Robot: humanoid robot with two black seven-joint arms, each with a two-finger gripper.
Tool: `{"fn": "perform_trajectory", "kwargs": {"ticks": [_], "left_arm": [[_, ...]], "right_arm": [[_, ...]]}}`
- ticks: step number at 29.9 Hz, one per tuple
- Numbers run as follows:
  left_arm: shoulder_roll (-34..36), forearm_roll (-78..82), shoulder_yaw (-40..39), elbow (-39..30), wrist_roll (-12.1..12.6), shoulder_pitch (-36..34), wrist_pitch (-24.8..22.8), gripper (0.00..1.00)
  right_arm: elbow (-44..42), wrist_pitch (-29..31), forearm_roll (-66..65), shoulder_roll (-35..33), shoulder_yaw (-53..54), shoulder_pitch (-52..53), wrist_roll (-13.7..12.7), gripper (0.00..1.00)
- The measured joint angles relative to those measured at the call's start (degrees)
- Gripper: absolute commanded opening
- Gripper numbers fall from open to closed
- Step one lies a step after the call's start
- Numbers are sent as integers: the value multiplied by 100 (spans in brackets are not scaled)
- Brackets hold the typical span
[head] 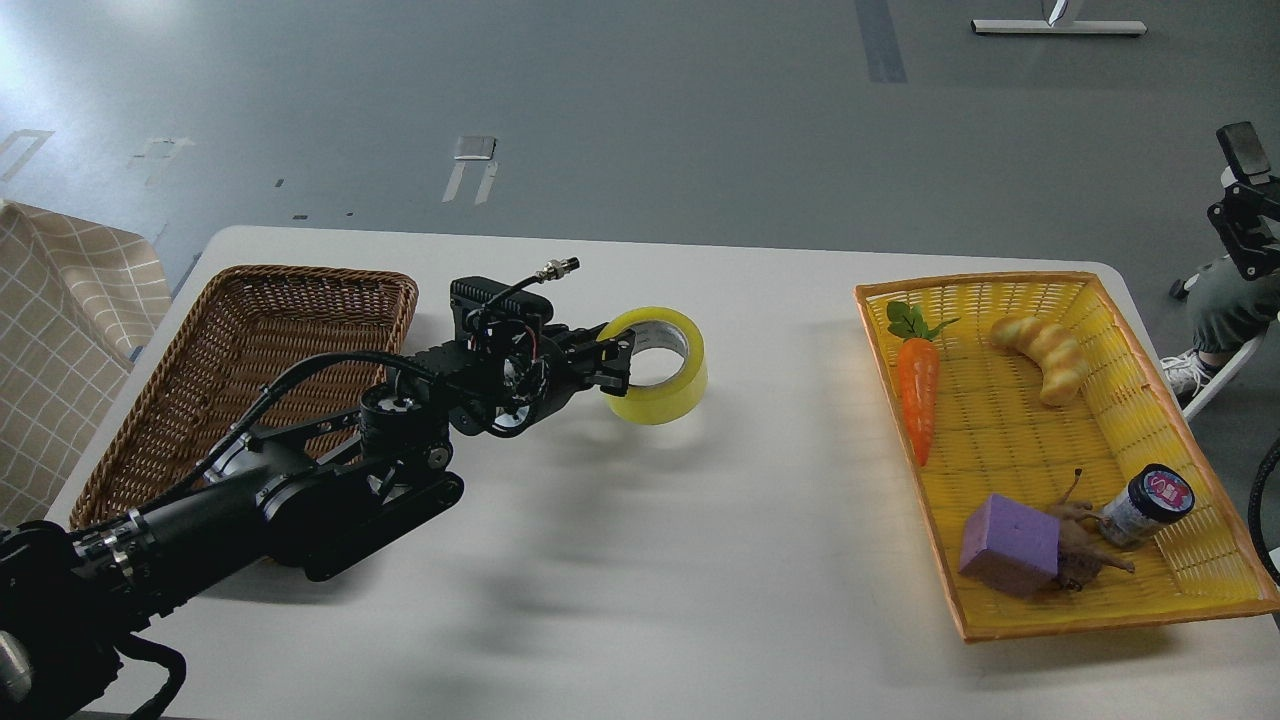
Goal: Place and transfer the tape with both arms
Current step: 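Carry the tape over the wicker basket and lower it inside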
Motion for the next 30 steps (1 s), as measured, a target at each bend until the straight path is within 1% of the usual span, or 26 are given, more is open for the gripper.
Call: {"fn": "perform_trajectory", "kwargs": {"ticks": [7, 14, 16, 18, 20, 25, 30], "left_arm": [[1200, -274, -13, -615, 2, -287, -15, 26], [2465, -767, -84, -1029, -86, -881, -61, 26], [2828, -829, -71, -1087, -175, -914, -87, 26], [3234, -854, -29, -1111, -402, -886, -99, 26], [3542, -858, 9, -1116, -566, -836, -103, 26], [4298, -857, 56, -1118, -788, -555, -97, 27], [4642, -857, 64, -1086, -1041, -199, -26, 27]], "right_arm": [[-6, 2, -24, -13, 0, 0, -9, 100], [-12, 2, -53, -49, -33, 22, -19, 100], [-2, 2, -55, -50, -46, 24, -34, 100], [9, 3, -56, -50, -58, 27, -41, 100], [9, 2, -57, -49, -60, 28, -43, 100], [-2, 2, -64, -18, -71, 19, -44, 100], [-5, 2, -64, -4, -77, -28, -44, 100]]}}
